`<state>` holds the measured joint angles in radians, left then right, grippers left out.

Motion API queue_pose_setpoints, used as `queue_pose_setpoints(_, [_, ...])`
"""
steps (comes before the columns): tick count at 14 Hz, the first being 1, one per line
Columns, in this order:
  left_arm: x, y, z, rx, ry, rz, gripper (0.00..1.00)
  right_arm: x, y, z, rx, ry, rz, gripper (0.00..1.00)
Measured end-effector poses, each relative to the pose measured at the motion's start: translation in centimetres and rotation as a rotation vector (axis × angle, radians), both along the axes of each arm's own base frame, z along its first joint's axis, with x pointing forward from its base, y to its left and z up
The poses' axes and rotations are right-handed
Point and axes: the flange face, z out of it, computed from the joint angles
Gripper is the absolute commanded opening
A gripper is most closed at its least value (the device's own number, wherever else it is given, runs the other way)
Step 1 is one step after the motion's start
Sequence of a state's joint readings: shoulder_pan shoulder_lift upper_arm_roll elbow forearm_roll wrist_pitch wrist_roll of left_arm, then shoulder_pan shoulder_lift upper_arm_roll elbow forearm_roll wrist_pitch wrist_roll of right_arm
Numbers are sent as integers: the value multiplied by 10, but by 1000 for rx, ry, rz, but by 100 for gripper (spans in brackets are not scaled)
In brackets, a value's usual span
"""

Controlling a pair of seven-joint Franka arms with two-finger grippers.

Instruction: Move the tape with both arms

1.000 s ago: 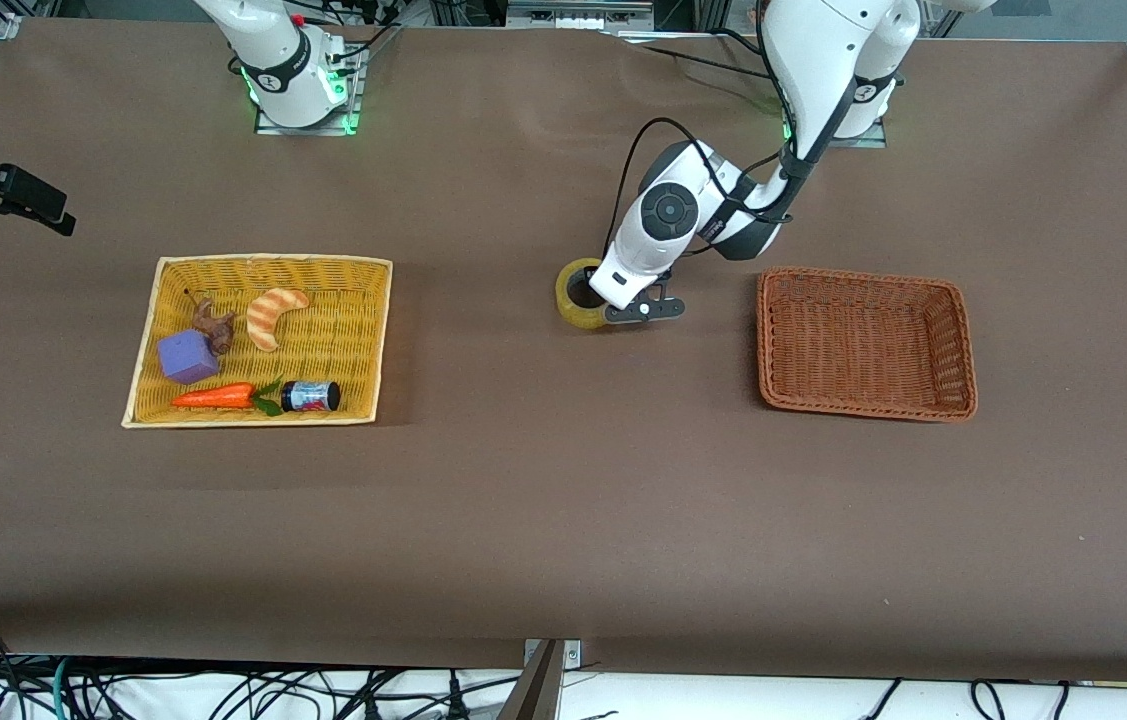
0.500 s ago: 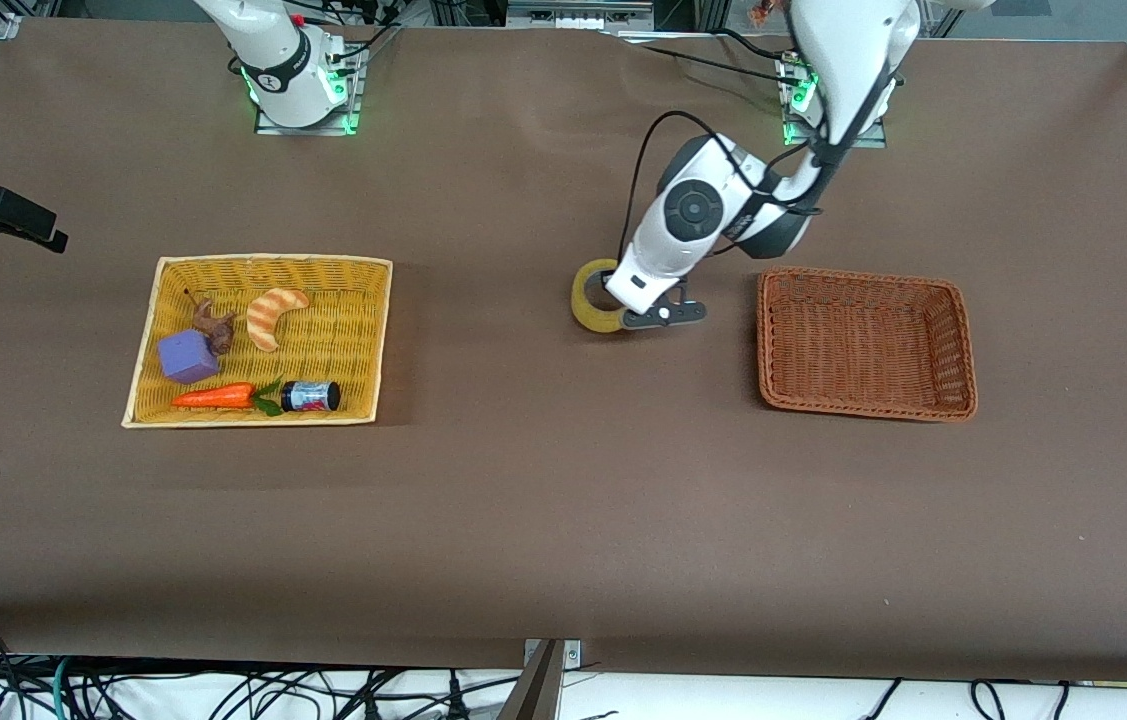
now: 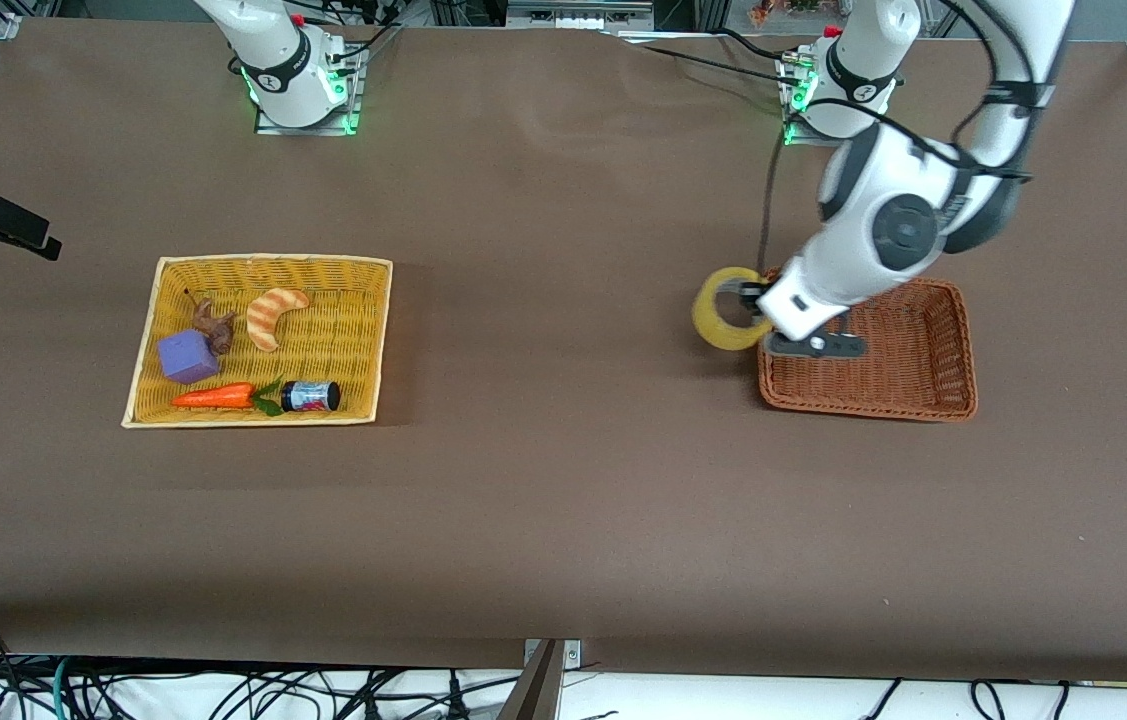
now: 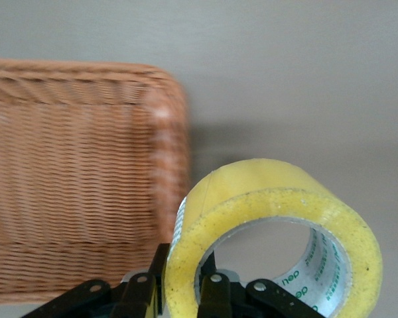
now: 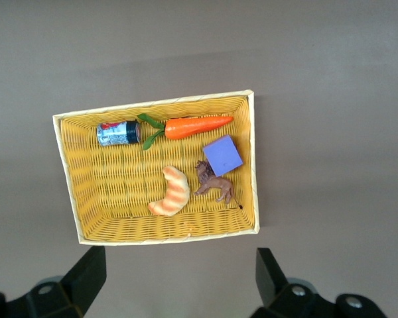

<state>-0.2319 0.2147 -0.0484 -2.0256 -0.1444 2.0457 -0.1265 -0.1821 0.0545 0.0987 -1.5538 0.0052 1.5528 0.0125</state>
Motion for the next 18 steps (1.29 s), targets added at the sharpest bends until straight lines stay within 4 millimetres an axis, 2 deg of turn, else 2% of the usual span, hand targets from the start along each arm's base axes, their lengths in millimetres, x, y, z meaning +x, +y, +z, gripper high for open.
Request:
queue_pose_setpoints(3, [-6, 80, -38, -20, 51, -123, 0, 0, 0, 0, 0, 1, 0, 100])
queue_pose_setpoints(5, [-13, 108, -68, 16, 30, -182, 0, 0, 0, 0, 1, 0, 0, 100])
queue_pose_setpoints(6, [-17, 112, -84, 41, 8, -204, 8, 0, 0, 0, 1, 0, 0, 100])
queue_pose_setpoints(8, [-21, 115, -117, 62, -23, -220, 39, 0, 0, 0, 1, -1, 1, 100])
queue_pose_setpoints(9, [-22, 116, -129, 66, -29, -221, 79, 1, 1, 0, 1, -1, 2, 100])
queue_pose_setpoints(10, [-21, 116, -131, 67, -34, -222, 100, 1, 2, 0, 1, -1, 4, 100])
queue_pose_setpoints(12, [-17, 118, -123, 65, -54, -227, 100, 1, 3, 1, 2, -2, 5, 100])
queue_pose_setpoints(14, [-8, 117, -95, 54, -110, -267, 100, 1, 3, 0, 2, -1, 6, 100])
queue_pose_setpoints(16, [3, 112, -44, 43, -183, -293, 100, 1, 3, 0, 2, 0, 6, 100])
queue_pose_setpoints(18, [10, 103, 21, 30, -229, -299, 100, 2, 3, -1, 2, 1, 6, 100])
